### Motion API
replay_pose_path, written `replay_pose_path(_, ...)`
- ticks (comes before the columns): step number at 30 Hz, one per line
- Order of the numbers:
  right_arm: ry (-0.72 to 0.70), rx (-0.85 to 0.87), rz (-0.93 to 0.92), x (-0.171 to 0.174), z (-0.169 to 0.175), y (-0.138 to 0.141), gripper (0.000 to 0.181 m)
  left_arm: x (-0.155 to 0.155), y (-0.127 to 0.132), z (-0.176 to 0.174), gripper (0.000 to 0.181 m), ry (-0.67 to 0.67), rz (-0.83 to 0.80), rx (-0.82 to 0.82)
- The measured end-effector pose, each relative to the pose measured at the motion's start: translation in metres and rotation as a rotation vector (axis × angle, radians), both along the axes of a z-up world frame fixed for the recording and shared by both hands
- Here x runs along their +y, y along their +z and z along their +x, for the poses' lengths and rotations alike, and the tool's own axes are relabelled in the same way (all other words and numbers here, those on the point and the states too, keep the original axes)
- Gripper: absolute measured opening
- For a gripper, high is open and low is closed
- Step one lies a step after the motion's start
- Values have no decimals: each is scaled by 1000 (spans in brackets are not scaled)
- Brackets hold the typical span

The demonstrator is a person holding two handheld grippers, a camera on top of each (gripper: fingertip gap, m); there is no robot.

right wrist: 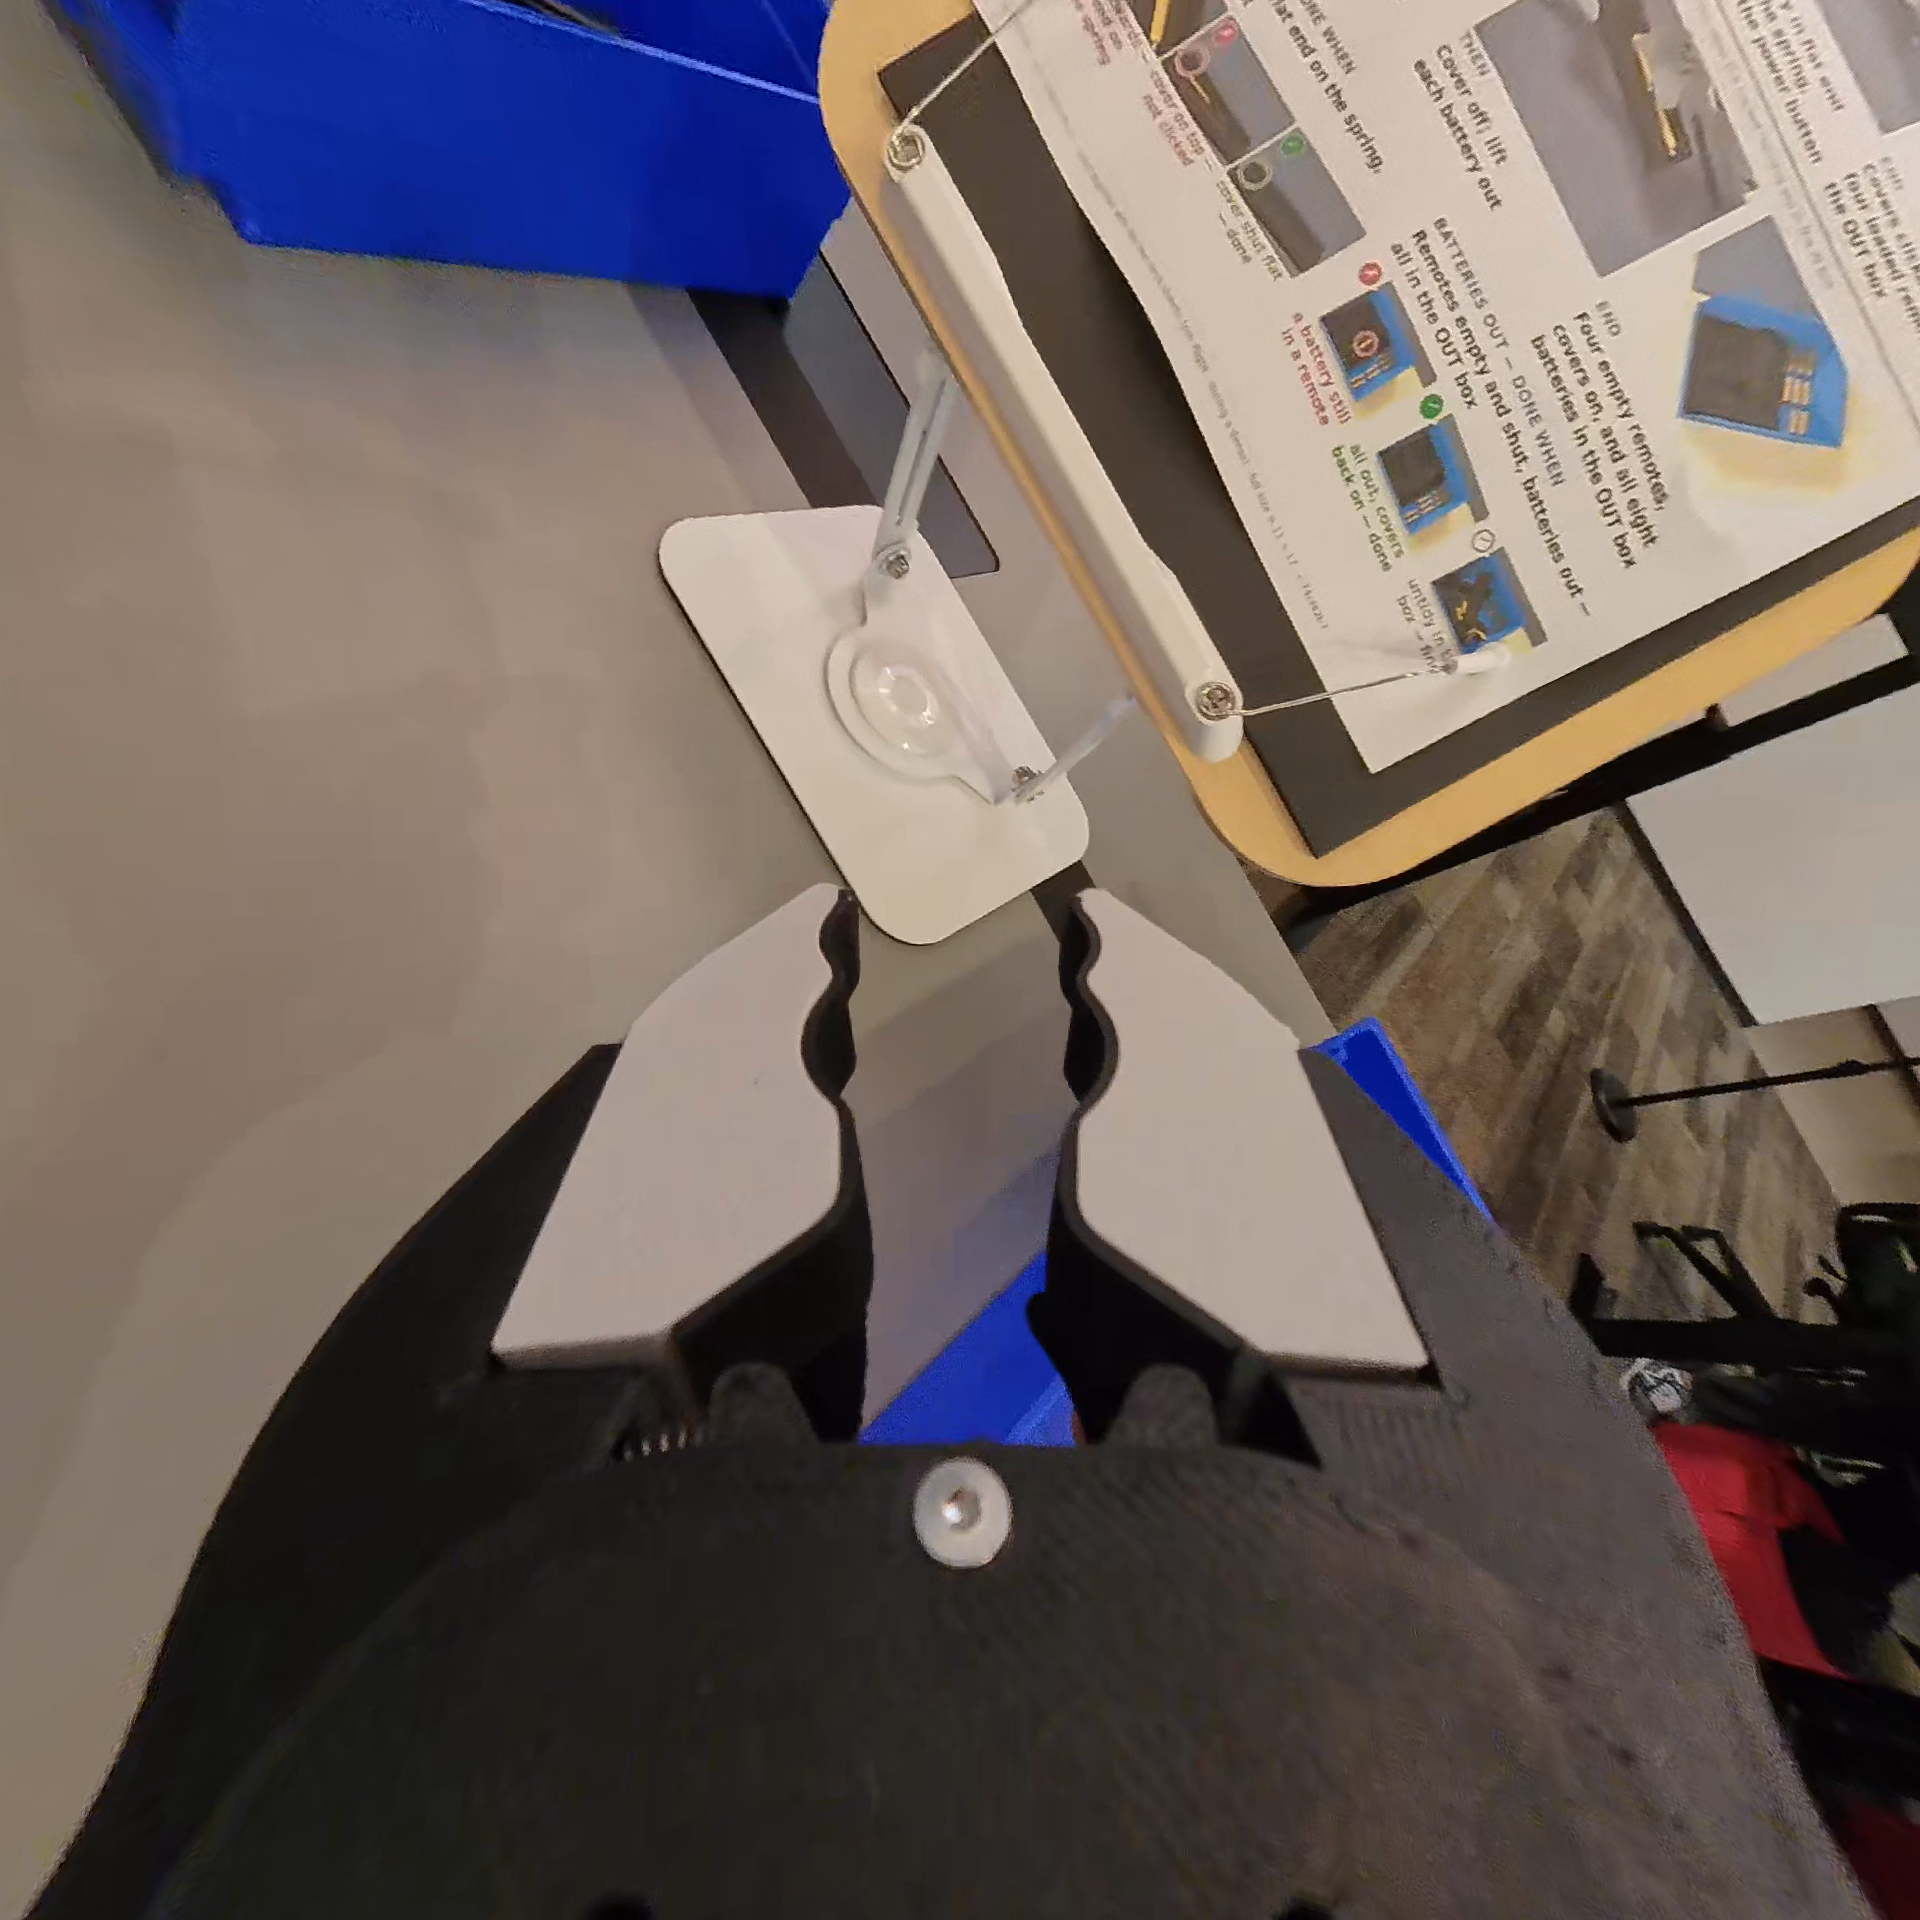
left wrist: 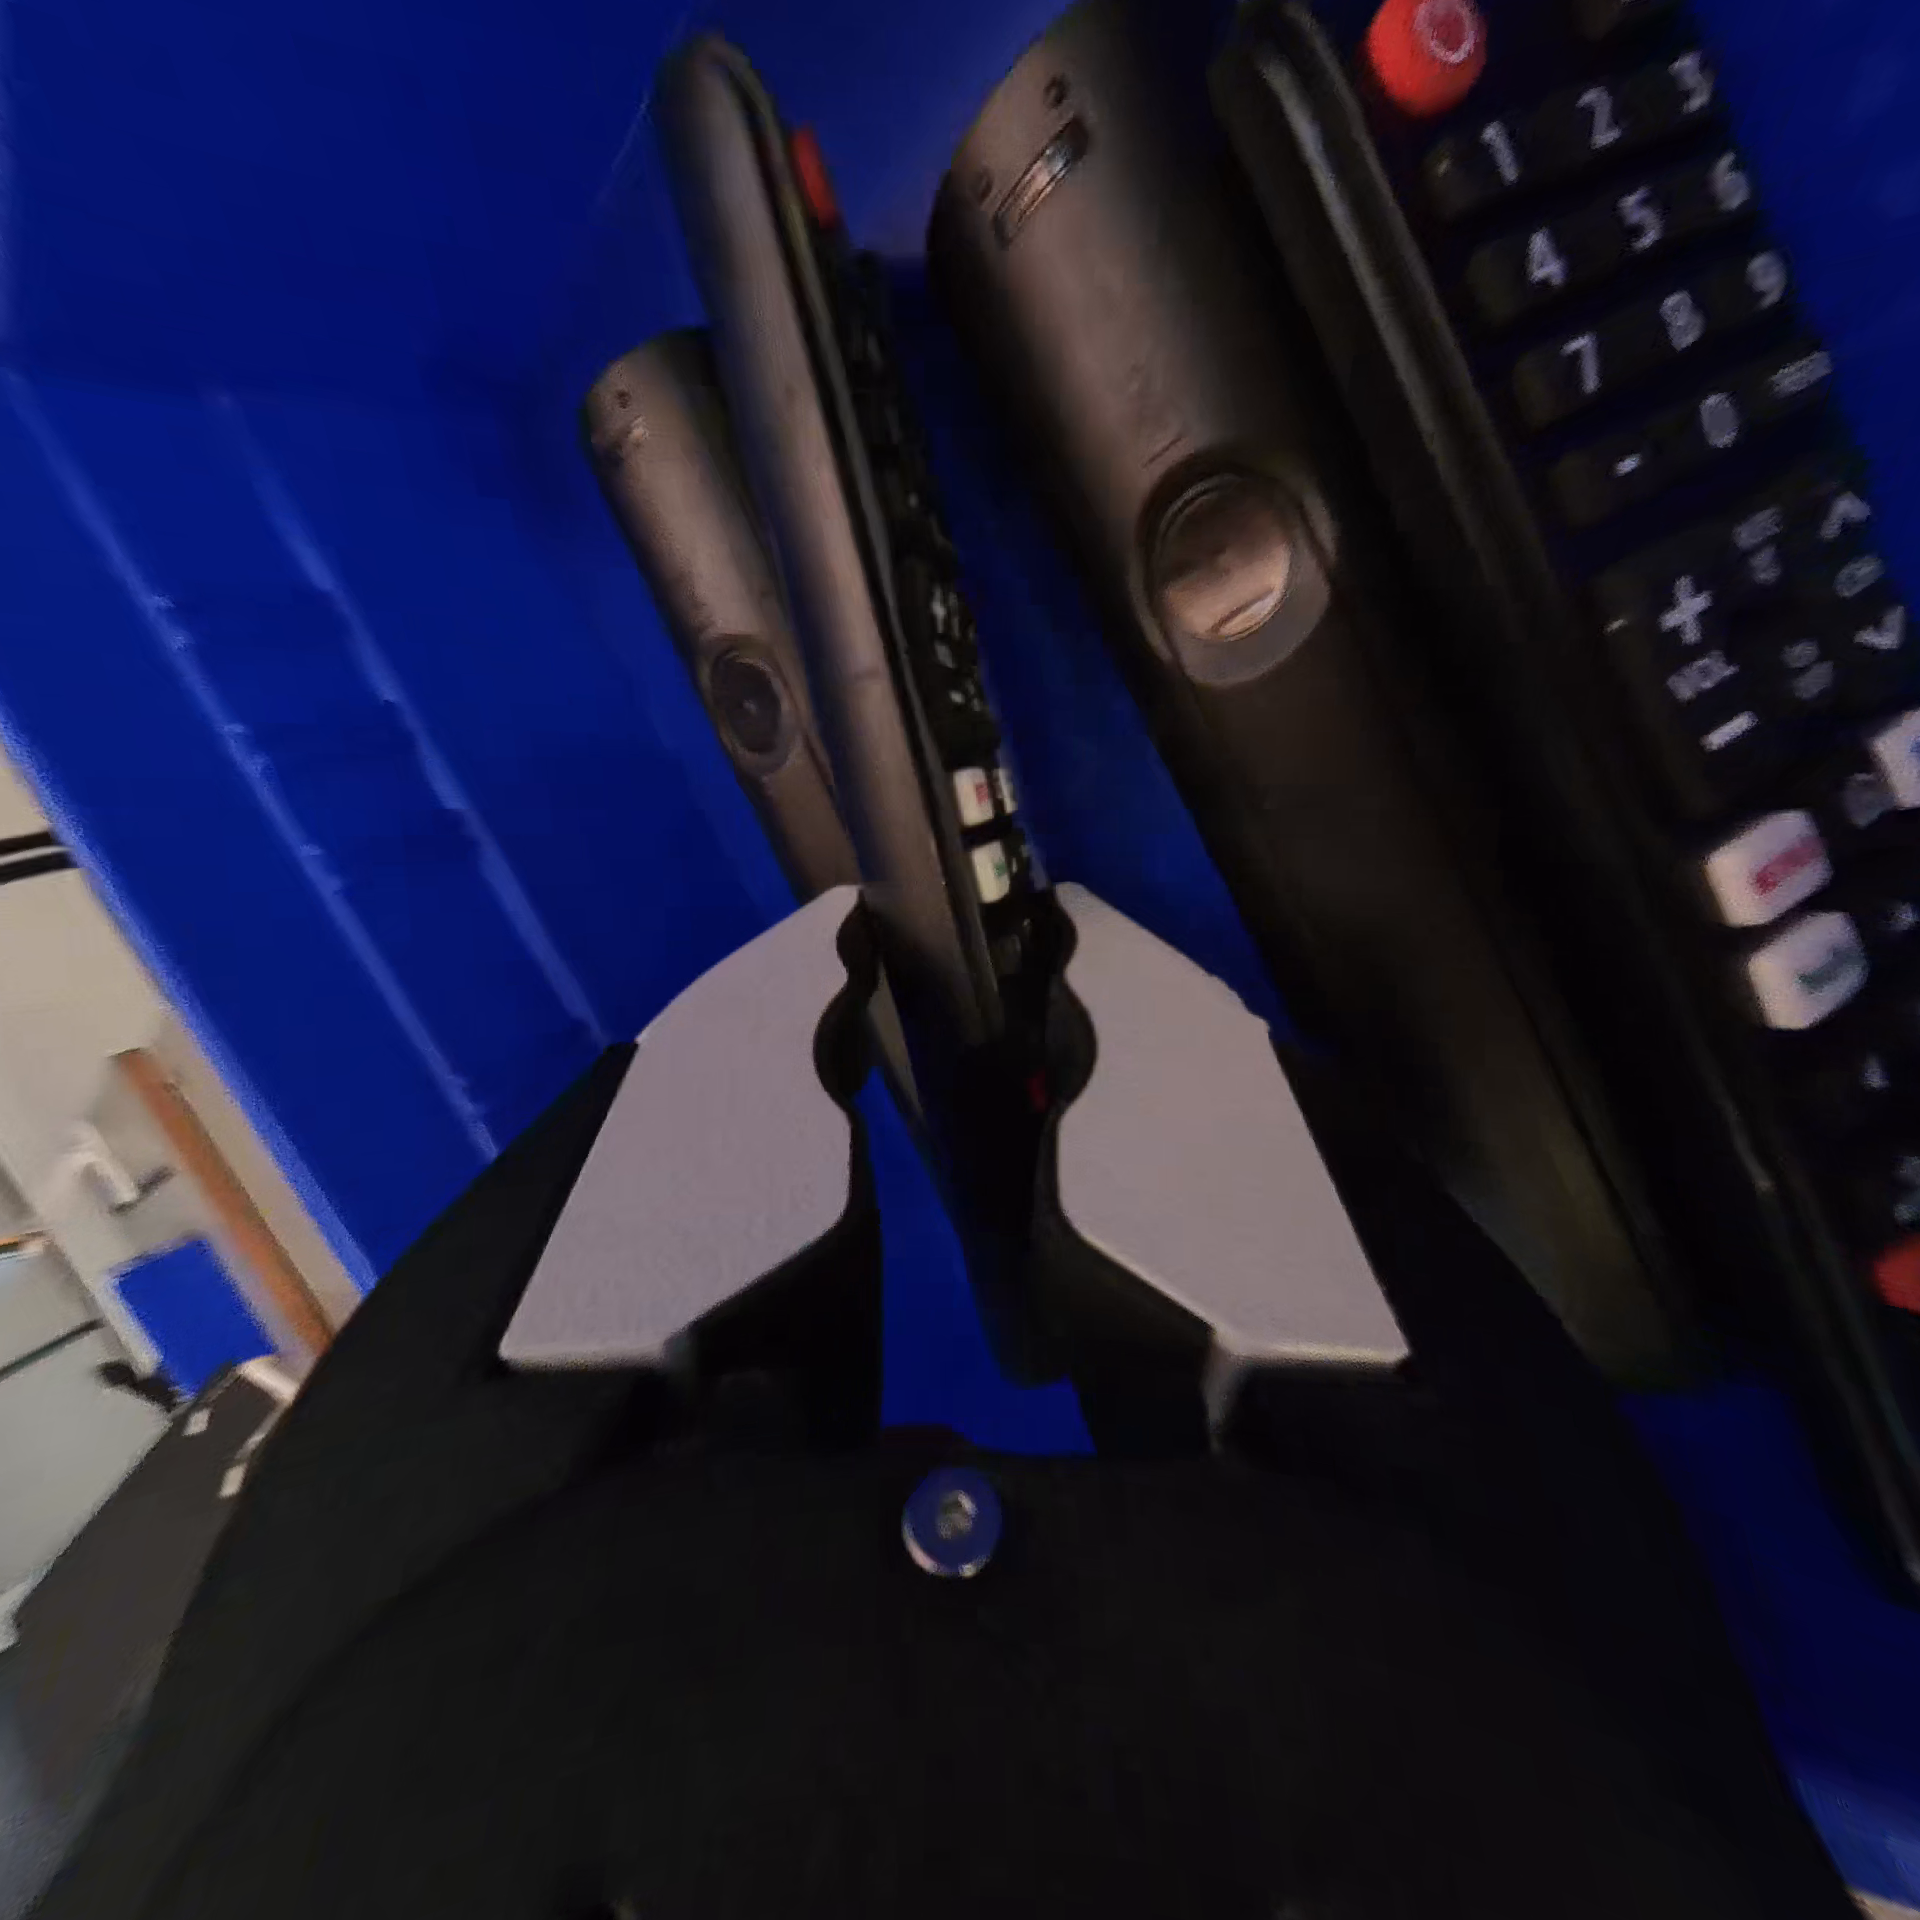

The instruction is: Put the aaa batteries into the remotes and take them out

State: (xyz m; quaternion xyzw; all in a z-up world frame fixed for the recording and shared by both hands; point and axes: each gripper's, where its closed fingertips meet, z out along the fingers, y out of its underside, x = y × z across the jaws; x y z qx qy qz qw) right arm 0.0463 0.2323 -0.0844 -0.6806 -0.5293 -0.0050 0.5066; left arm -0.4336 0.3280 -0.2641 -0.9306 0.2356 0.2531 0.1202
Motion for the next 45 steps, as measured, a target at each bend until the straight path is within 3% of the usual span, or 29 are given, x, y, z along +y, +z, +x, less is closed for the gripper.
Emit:
replay_pose_path(4, 26, 28, -25, -1, -5, -6, 36, 9, 16, -6, 26, 18, 156, -41)
replay_pose_path(8, 88, 78, -61, -7, -19, -11, 38, 10, 64, 13, 26, -31, 406, -358)
replay_pose_path(10, 170, 181, -129, -18, -37, -8, 41, -2, 103, 54, 26, -200, 524, -637)
replay_pose_path(14, 378, 472, -334, -48, -89, 8, 50, -65, 180, 160, 25, -563, 639, -1185)
replay_pose_path(17, 505, 642, -431, -66, -130, 23, 55, -119, 203, 235, 25, -783, 584, -1432)
replay_pose_path(22, 593, 777, -494, -76, -172, 34, 64, -172, 180, 327, 25, -1010, 414, -1460)
replay_pose_path(24, 630, 826, -521, -79, -173, 38, 47, -182, 169, 347, 25, -1060, 362, -1464)
replay_pose_path(25, 654, 827, -529, -82, -171, 38, 24, -183, 166, 353, 26, -1065, 360, -1465)
replay_pose_path(26, 650, 809, -518, -83, -170, 35, 23, -182, 163, 355, 28, -1061, 353, -1469)
replay_pose_path(29, 535, 729, -393, -71, -158, 28, 22, -165, 165, 343, 67, -979, 401, -1483)
replay_pose_path(31, 379, 645, -301, -52, -145, 20, 21, -152, 175, 330, 78, -908, 486, -1446)
replay_pose_path(33, 212, 483, -125, -30, -131, 9, 22, -149, 202, 329, 93, -872, 607, -1446)
replay_pose_path(36, 67, 301, 64, -14, -122, -2, 22, -147, 229, 345, 105, -831, 734, -1356)
replay_pose_path(40, -24, 298, 138, -11, -125, -4, 22, -135, 233, 365, 99, -779, 853, -1239)
replay_pose_path(42, -43, 294, 167, -14, -128, -5, 23, -135, 219, 378, 104, -778, 754, -1281)
replay_pose_path(43, -52, 268, 198, -15, -129, -6, 32, -136, 212, 384, 102, -768, 697, -1323)
replay_pose_path(45, -79, 214, 240, -16, -130, -12, 51, -140, 206, 387, 77, -776, 650, -1391)
